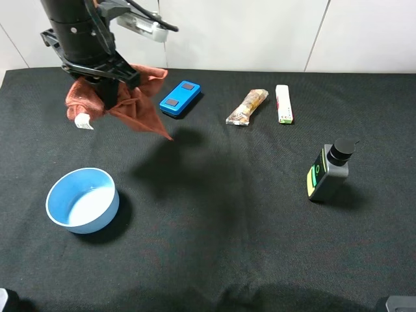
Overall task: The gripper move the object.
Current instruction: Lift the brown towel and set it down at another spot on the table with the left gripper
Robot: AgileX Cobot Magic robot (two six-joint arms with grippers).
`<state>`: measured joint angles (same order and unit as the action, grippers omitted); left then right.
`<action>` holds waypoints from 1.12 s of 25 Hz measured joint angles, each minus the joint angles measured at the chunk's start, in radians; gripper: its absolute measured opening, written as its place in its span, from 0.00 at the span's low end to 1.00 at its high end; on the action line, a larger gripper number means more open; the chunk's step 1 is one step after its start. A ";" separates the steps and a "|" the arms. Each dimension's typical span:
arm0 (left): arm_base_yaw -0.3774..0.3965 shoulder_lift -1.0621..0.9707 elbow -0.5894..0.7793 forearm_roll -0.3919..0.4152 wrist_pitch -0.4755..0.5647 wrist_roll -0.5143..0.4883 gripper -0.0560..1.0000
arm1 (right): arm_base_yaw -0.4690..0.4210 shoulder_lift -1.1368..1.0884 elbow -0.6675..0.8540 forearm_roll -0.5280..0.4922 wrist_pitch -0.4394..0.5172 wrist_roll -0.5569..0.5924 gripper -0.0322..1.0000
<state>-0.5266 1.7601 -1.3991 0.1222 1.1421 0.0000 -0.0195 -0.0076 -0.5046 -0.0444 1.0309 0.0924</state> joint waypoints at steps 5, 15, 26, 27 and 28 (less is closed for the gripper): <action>-0.081 -0.027 0.000 0.000 0.019 -0.039 0.29 | 0.000 0.000 0.000 0.001 0.000 0.000 0.70; -0.230 -0.038 0.000 0.000 0.031 -0.126 0.29 | 0.000 0.000 0.000 0.001 0.000 0.000 0.70; -0.368 -0.038 0.000 -0.019 0.031 -0.223 0.29 | 0.000 0.000 0.000 0.002 0.000 0.000 0.70; -0.376 -0.038 0.000 -0.022 0.031 -0.228 0.29 | 0.000 0.000 0.000 0.002 0.000 0.000 0.70; -0.385 -0.038 0.000 -0.025 0.032 -0.231 0.29 | 0.000 0.000 0.000 0.002 0.000 0.000 0.70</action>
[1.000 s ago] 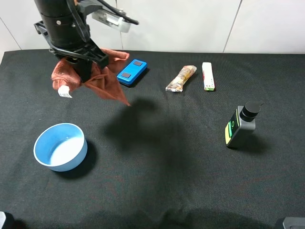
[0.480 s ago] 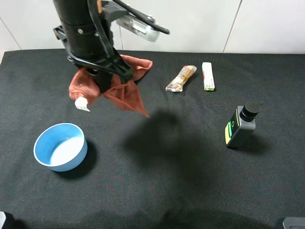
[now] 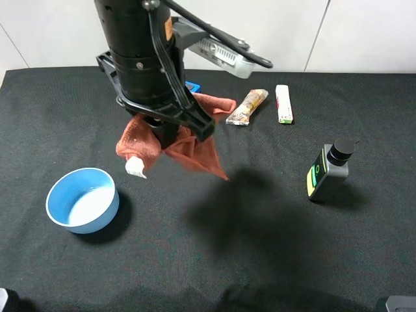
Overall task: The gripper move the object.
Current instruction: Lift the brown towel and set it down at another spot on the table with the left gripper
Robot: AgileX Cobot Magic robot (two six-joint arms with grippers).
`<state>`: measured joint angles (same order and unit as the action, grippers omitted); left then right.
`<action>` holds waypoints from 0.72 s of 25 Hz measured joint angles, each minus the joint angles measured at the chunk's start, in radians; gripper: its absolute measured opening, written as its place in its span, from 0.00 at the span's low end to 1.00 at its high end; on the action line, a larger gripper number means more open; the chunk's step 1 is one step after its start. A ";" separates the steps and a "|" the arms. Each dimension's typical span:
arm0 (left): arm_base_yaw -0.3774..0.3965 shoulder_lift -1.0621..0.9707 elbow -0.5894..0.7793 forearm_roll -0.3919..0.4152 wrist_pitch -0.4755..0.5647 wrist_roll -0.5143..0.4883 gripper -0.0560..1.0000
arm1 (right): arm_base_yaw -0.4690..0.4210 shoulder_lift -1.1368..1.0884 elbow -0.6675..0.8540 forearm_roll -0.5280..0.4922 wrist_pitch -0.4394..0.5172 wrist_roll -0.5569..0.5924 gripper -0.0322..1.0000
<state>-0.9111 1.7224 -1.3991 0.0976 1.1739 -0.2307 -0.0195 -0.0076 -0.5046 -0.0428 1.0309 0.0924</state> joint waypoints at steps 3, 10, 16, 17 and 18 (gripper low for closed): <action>-0.020 -0.001 0.000 -0.006 0.000 -0.010 0.29 | 0.000 0.000 0.000 0.000 0.000 0.000 0.70; -0.027 -0.025 0.000 -0.080 0.000 -0.020 0.29 | 0.000 0.000 0.000 0.000 0.000 0.000 0.70; -0.029 -0.044 0.013 -0.098 0.001 -0.049 0.29 | 0.000 0.000 0.000 0.000 0.000 0.000 0.70; -0.029 -0.047 0.022 -0.098 0.001 -0.053 0.29 | 0.000 0.000 0.000 0.000 0.000 0.000 0.70; -0.029 -0.051 0.033 -0.098 0.001 -0.057 0.29 | 0.000 0.000 0.000 0.000 0.000 0.000 0.70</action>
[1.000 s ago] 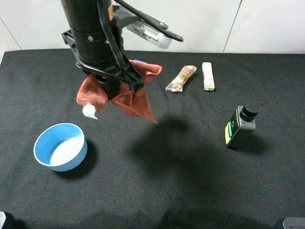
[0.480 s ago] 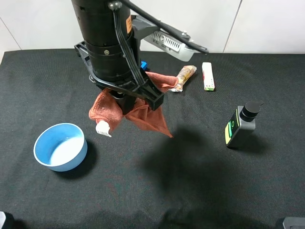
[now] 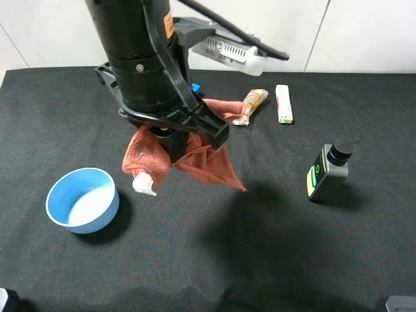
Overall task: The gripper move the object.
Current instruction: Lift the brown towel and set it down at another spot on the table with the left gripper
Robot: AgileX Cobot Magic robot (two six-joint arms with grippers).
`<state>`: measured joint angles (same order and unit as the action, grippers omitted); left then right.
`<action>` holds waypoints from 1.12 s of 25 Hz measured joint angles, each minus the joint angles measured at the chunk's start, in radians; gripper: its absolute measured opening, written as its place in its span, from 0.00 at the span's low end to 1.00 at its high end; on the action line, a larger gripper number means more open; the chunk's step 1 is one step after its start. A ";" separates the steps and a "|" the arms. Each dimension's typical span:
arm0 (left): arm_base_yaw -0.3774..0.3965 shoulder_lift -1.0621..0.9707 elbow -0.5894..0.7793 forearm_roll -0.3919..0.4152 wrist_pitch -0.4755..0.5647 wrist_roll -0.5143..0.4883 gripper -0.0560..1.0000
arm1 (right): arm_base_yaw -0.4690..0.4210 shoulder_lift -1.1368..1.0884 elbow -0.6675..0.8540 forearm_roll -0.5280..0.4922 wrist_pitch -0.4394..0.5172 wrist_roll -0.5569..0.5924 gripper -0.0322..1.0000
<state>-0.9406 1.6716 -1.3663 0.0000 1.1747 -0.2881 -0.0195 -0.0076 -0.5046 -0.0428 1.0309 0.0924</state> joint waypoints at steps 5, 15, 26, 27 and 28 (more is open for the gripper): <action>0.000 -0.008 0.058 0.000 0.000 -0.013 0.29 | 0.000 0.000 0.000 0.009 0.000 0.000 0.70; 0.000 -0.008 0.141 0.043 0.000 -0.038 0.29 | 0.000 0.000 0.000 0.017 0.000 0.000 0.70; 0.000 0.031 0.196 0.063 -0.023 -0.067 0.29 | 0.000 0.000 0.000 0.020 0.000 0.000 0.70; 0.000 0.042 0.196 0.064 -0.026 -0.068 0.29 | 0.000 0.000 0.000 0.020 0.000 0.000 0.70; 0.000 0.054 0.196 0.064 -0.028 -0.068 0.29 | 0.000 0.000 0.000 0.021 0.000 0.000 0.70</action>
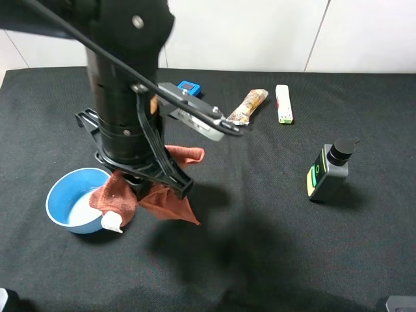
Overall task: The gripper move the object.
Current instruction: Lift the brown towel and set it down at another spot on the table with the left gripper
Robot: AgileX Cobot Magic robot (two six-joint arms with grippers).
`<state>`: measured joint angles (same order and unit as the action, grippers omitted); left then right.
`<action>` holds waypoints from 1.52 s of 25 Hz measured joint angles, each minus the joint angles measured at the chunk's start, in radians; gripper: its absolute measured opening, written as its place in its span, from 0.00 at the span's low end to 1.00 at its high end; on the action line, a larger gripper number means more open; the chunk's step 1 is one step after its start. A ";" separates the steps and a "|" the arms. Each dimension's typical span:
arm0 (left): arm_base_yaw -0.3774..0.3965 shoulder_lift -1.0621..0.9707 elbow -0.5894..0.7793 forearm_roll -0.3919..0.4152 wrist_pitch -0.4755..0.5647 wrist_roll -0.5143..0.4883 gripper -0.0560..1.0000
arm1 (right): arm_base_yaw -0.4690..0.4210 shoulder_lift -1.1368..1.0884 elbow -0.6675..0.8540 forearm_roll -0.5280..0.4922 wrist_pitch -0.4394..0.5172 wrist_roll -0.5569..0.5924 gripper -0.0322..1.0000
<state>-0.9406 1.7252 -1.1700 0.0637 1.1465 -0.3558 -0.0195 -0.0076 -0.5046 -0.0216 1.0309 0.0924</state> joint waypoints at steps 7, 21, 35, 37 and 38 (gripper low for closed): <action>0.000 0.044 0.002 0.010 -0.048 -0.001 0.29 | 0.000 0.000 0.000 0.003 0.000 0.000 0.70; 0.001 0.154 -0.001 0.015 -0.178 -0.002 0.29 | 0.000 0.000 0.000 0.007 0.000 0.000 0.70; 0.001 0.227 -0.001 0.025 -0.234 -0.019 0.30 | 0.000 0.000 0.000 0.022 0.000 0.000 0.70; 0.001 0.231 -0.001 0.026 -0.235 -0.020 0.35 | 0.000 0.000 0.000 0.022 0.000 0.000 0.70; 0.001 0.232 -0.001 0.026 -0.236 -0.020 0.38 | 0.000 0.000 0.000 0.022 0.000 0.000 0.70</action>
<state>-0.9397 1.9571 -1.1713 0.0900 0.9105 -0.3761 -0.0195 -0.0076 -0.5046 0.0000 1.0305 0.0924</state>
